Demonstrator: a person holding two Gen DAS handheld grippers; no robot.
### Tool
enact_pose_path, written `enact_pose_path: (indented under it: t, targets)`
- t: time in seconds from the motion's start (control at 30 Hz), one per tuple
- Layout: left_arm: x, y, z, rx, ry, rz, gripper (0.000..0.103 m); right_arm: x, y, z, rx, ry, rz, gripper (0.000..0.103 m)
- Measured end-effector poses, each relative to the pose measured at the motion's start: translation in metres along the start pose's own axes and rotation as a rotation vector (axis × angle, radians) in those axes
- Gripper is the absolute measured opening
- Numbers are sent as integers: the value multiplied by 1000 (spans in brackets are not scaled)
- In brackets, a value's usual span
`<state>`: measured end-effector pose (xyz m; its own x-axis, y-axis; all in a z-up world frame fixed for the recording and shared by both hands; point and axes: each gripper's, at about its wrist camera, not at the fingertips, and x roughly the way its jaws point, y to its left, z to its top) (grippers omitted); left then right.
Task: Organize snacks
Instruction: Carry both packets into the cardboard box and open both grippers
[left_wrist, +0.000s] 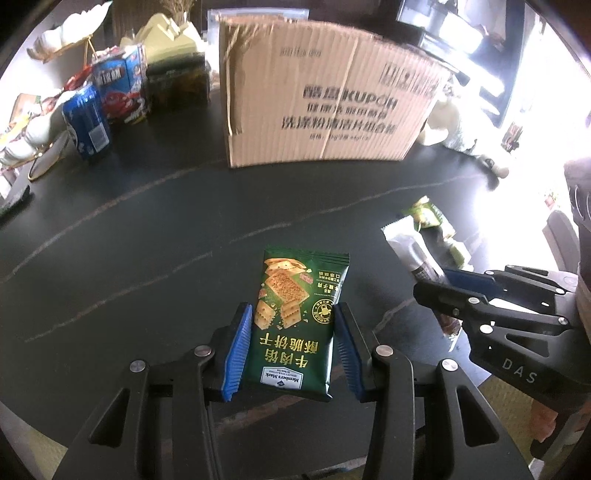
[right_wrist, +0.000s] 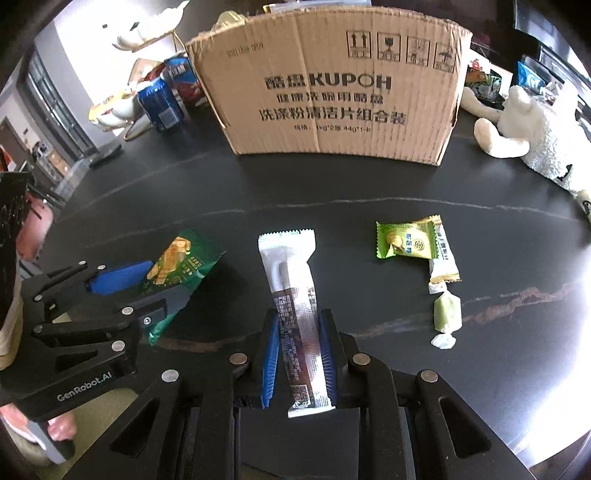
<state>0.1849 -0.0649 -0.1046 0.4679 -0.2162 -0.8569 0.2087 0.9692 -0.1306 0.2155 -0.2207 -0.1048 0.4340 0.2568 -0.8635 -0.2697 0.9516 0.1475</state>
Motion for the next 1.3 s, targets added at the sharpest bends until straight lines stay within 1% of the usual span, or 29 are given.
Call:
enact_pose_path:
  t: [0.2,0.4,0.63,0.8,1.0,1.17,1.3]
  targets:
    - [-25,-3,15,18,-72,5,44,-22,2,10,28,-78,-3,22]
    - [-60,-7,39,46,-179,19,44,-47,1,24,55,-151,4,22]
    - [-91,-9,60,56,-266,9,44,-78,5,42,60,-236,13,22]
    - [-109,-11,77,65,-315,-3,44,-97,8,57,64,-296,27,22]
    - [-127,-13,96,82,-373,10,44,-112,6,77,88,-359,35,22]
    - [-132,-13,113,84,-402,15,44,-123,5,94,100,-414,39,22]
    - [-132,-12,126,86,-415,26,44,-125,3,110,108,-437,52,22]
